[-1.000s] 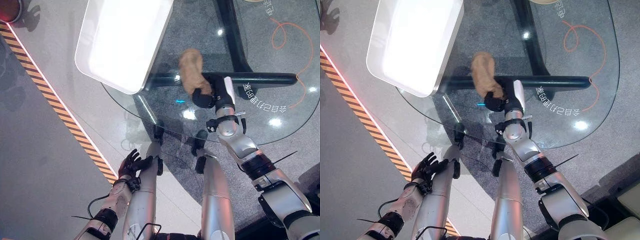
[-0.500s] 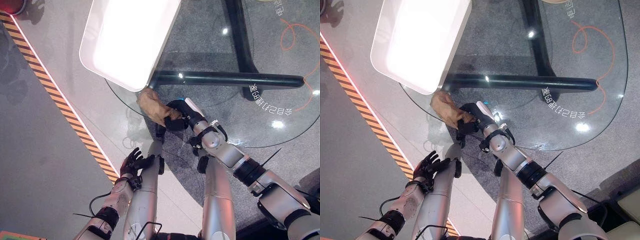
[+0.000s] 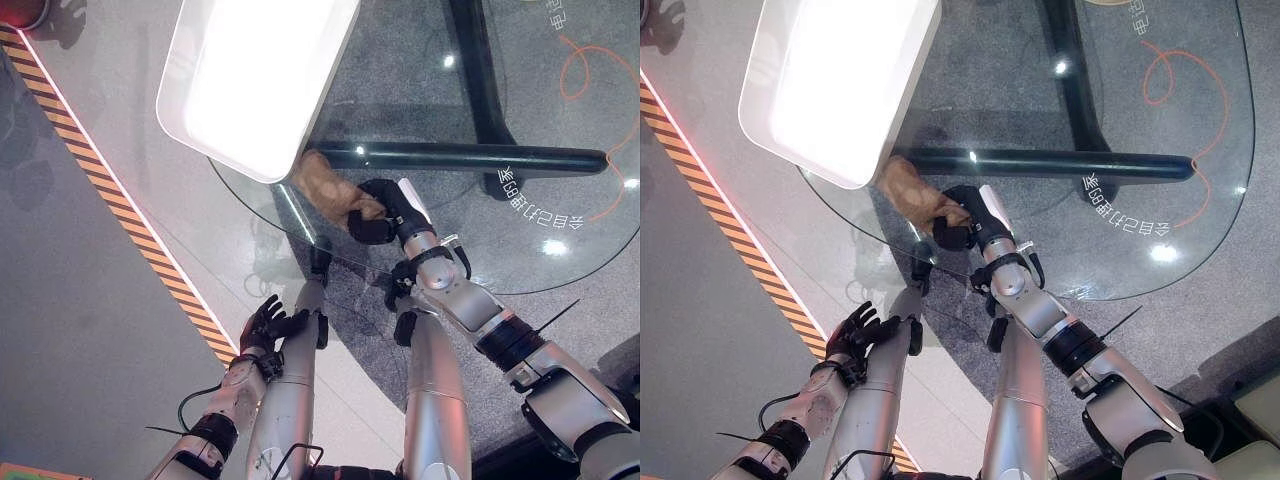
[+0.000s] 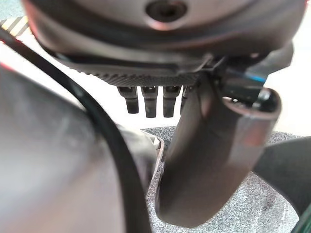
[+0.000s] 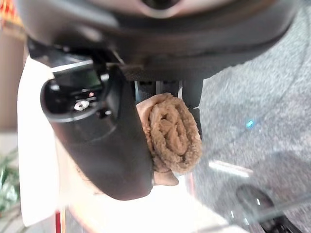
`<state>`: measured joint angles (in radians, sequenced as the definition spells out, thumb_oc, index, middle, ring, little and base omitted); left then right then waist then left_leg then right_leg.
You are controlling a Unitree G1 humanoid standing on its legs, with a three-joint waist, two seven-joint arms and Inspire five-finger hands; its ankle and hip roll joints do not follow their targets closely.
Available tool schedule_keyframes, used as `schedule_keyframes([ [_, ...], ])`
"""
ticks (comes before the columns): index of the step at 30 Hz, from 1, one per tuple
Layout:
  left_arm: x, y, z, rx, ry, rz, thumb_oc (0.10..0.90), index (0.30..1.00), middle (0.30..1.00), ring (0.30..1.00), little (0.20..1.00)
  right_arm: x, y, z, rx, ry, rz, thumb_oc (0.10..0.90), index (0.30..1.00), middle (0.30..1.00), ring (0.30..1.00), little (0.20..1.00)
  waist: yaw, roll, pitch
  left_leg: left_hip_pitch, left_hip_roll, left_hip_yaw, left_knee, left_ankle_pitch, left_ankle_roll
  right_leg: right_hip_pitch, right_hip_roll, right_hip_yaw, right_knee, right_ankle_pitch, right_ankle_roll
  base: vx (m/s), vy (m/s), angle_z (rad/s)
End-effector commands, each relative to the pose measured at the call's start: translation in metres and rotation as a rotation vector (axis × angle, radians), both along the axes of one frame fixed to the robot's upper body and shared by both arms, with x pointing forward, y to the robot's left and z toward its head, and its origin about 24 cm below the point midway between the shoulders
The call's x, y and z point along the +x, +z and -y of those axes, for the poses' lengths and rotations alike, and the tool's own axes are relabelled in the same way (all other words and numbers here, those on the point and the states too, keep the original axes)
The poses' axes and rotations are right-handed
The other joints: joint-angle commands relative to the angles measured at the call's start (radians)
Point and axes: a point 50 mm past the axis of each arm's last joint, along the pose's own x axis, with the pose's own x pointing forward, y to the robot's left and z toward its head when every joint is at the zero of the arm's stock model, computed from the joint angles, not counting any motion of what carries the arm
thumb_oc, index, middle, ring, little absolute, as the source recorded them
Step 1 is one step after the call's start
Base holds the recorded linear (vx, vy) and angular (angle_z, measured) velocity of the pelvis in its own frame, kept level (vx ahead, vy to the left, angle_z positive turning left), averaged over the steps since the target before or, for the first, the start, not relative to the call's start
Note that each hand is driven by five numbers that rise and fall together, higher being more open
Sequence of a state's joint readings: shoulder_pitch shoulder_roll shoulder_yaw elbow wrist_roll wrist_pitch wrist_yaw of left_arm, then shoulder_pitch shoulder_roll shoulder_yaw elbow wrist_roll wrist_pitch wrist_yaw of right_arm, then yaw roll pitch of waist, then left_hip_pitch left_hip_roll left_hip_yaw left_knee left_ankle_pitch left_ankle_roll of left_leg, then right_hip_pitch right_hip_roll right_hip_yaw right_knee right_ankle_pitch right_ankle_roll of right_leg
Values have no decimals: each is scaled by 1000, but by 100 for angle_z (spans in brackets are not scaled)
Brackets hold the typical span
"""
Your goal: Wipe the table with a cloth and put it in the basket.
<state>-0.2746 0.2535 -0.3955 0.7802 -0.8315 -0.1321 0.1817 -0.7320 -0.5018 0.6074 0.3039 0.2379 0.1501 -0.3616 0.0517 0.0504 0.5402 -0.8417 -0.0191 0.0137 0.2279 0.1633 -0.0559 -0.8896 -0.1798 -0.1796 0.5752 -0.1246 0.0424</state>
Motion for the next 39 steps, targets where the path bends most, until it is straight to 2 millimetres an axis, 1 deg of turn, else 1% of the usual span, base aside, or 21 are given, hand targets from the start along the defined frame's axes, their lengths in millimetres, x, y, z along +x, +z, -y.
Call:
schedule_keyframes([
  [1,-29,-22,10,-20,-20,-88,800,900,900,900,900,-13,50,-6,163,23,267,100,300,300,300,200,-15,27,-20,4,-35,103,213,-238,24,17,43,-8,-194,144,53,-55,-5,-1],
  [2,-23,-17,10,-21,-18,-67,800,900,900,900,900,-12,57,-4,165,8,293,100,300,300,300,200,-20,25,-20,-30,-39,108,204,-205,30,-12,39,-13,-209,175,44,0,0,0],
  [3,-30,-22,9,-22,-15,-85,800,900,900,900,900,-12,51,2,166,-29,280,100,300,300,300,200,-17,26,-20,3,-33,104,213,-239,24,17,44,-7,-193,143,53,0,0,0],
  [7,-31,-22,9,-25,-4,-80,800,900,900,900,900,-8,49,27,148,-186,292,100,300,300,300,200,-23,22,-20,4,-30,103,214,-243,27,17,47,-3,-192,144,53,0,-3,-1],
  [8,-24,-17,8,-25,-3,-60,800,900,900,900,900,-6,56,29,149,-194,312,100,300,300,300,200,-28,19,-20,-28,-34,109,206,-210,33,-12,43,-8,-207,176,44,-54,-12,-1],
  [9,-24,-17,8,-24,-2,-59,800,900,900,900,900,-5,57,35,146,-226,315,100,300,300,300,200,-28,18,-20,-27,-33,109,206,-211,33,-10,44,-8,-208,176,45,-54,-13,-2],
  [13,-26,-17,4,-21,-1,-55,800,900,900,900,900,0,63,71,112,-375,333,100,300,300,300,200,-31,16,-20,-29,-30,105,209,-216,34,-14,47,-4,-205,177,46,4,-8,-3],
  [15,-27,-17,3,-20,3,-58,800,900,900,900,900,0,64,82,112,-419,335,100,300,300,300,200,-31,16,-20,-31,-30,104,209,-217,35,-15,47,-5,-206,178,47,0,-18,-7],
  [16,-28,-18,1,-19,9,-62,800,900,900,900,900,0,64,94,119,-474,336,100,300,300,300,200,-31,16,-20,-34,-30,103,211,-219,35,-17,48,-4,-206,179,47,-2,-28,-6],
  [17,-30,-19,-1,-18,13,-66,800,900,900,900,900,-1,64,103,131,-507,336,100,300,300,300,200,-31,15,-20,-34,-30,102,211,-220,35,-17,49,-4,-206,180,47,-2,-32,-2],
  [18,-32,-20,-5,-15,18,-69,800,900,900,900,900,-3,63,115,150,-561,337,100,300,300,300,200,-33,12,-20,-34,-29,101,211,-222,35,-18,51,-3,-207,180,48,0,0,0],
  [20,-33,-21,-7,-14,20,-66,800,900,900,900,900,-5,61,125,182,-614,342,100,300,300,300,200,-35,10,-20,-34,-28,102,210,-222,36,-19,53,-2,-208,181,48,0,0,0],
  [22,-35,-20,-11,-16,23,-57,800,900,900,900,900,-11,58,146,248,-702,345,100,300,300,300,200,-39,8,-20,-37,-25,104,212,-225,35,-21,57,1,-207,179,48,0,0,0],
  [23,-35,-20,-12,-17,25,-54,800,900,900,900,900,-12,57,150,257,-720,347,100,300,300,300,200,-41,8,-20,-38,-25,104,212,-226,36,-23,58,2,-207,179,49,0,0,0],
  [24,-34,-19,-12,-19,27,-50,800,900,900,900,900,-16,53,159,273,-754,350,100,300,300,300,200,-45,7,-20,-41,-25,105,212,-226,36,-25,60,5,-209,180,50,0,0,0],
  [26,-34,-18,-13,-20,30,-49,800,900,900,900,900,-20,49,167,288,-789,349,100,300,300,300,200,-49,8,-20,-44,-26,104,213,-227,37,-29,61,8,-210,182,50,0,0,0],
  [29,-35,-16,-16,-14,34,-47,800,900,900,900,900,-29,40,184,352,-865,367,100,300,300,300,200,-54,8,-20,-52,-26,103,217,-231,39,-36,61,12,-212,186,52,9,-28,-6],
  [32,-35,-15,-19,-9,36,-38,800,900,900,900,900,-36,40,194,429,-913,404,100,300,300,300,200,-56,5,-20,-56,-29,103,211,-229,39,-37,64,11,-223,189,52,-8,-34,-6],
  [36,-35,-14,-19,-16,32,-33,800,900,900,900,900,-42,44,200,532,-971,483,100,300,300,300,200,-58,14,-20,-62,-32,102,212,-231,37,-42,66,16,-226,190,53,0,-6,-2],
  [39,-35,-14,-16,-22,32,-31,800,900,900,900,900,-44,48,198,589,-998,531,100,300,300,300,200,-57,19,-20,-64,-34,101,212,-232,38,-44,67,19,-226,188,53,1,4,-1],
])
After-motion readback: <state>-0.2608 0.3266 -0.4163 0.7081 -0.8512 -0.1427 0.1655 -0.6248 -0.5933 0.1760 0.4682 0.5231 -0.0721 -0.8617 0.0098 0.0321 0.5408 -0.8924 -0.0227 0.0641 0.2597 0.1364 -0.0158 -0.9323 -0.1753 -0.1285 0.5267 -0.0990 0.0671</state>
